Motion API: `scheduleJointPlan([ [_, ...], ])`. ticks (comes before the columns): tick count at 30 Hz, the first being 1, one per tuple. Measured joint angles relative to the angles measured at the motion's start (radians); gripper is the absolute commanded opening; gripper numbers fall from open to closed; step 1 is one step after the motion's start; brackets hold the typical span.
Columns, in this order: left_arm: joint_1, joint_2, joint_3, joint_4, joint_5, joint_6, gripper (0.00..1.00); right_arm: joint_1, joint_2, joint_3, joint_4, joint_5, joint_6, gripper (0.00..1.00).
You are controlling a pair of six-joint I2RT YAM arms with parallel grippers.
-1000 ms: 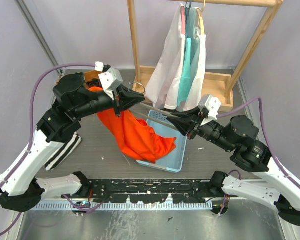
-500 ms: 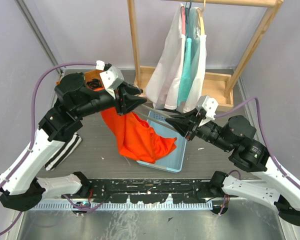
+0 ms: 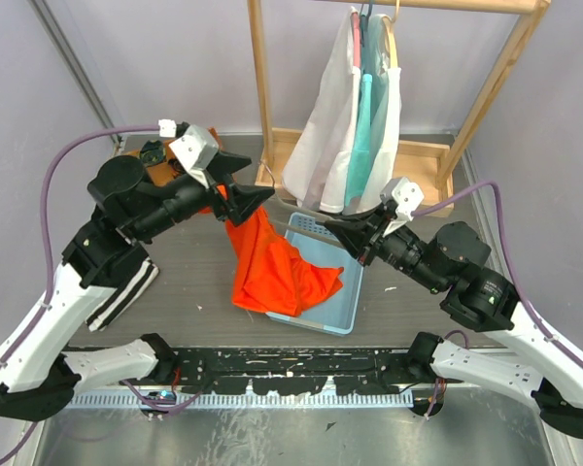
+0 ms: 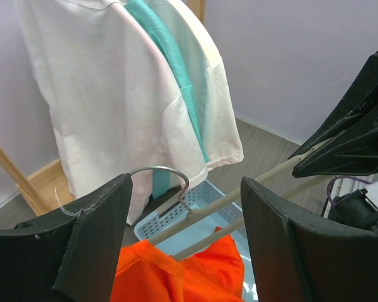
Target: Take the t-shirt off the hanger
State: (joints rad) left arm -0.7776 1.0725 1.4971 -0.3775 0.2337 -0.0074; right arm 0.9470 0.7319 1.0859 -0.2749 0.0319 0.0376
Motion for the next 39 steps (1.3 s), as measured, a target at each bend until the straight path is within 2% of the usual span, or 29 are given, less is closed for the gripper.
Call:
scheduleJointPlan([
  [11, 0.0, -0.143, -0.118, 0.042, -0.201, -0.041, 0.78, 0.0, -0.011, -0.029, 0.03, 0.055, 0.032, 0.0],
  [23, 0.0, -0.093, -0.167, 0.043, -0.299, -0.127, 0.64, 0.0, -0.055, -0.102, 0.151, 0.108, 0.053, 0.0],
  [39, -0.003, -0.024, -0.213, 0.043, -0.335, -0.193, 0.6, 0.0, -0.06, -0.101, 0.239, 0.127, 0.051, 0.01],
])
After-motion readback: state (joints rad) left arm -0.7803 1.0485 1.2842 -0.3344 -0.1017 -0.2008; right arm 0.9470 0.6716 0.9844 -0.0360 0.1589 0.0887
